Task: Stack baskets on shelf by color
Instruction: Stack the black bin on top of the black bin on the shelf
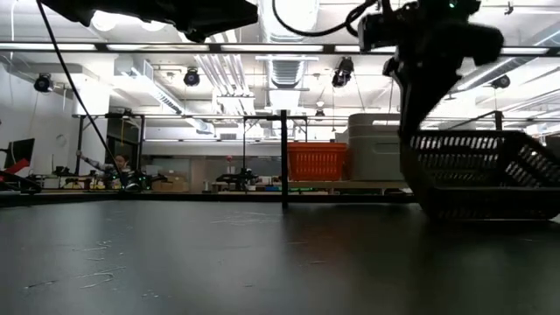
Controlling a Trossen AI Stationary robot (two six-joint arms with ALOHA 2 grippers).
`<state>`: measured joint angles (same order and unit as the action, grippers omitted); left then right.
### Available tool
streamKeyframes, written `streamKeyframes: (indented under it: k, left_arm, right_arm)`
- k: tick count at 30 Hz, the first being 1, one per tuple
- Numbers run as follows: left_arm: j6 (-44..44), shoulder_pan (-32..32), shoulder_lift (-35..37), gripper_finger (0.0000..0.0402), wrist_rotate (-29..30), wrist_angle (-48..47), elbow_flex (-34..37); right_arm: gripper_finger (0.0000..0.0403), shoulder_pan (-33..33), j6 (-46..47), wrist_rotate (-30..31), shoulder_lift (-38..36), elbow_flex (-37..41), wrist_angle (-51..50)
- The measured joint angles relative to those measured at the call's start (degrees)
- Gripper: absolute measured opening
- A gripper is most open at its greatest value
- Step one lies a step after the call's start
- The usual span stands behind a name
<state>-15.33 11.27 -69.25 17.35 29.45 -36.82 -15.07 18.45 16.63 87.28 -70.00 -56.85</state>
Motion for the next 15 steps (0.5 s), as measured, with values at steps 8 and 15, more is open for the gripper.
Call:
streamKeyframes:
  k: [8,15]
  left_arm:
    - [0.0,0.0,0.0,0.0123,0.0,0.0,0.0]
    - [0.0,0.0,0.0,0.0123,0.0,0.0,0.1]
  right_arm:
    - [0.0058,0.1,-0.5,-0.1,-4.8,0.0,0.2]
    - [0.0086,-1.1,-19.4,-9.4,-6.6,0.0,-14.5]
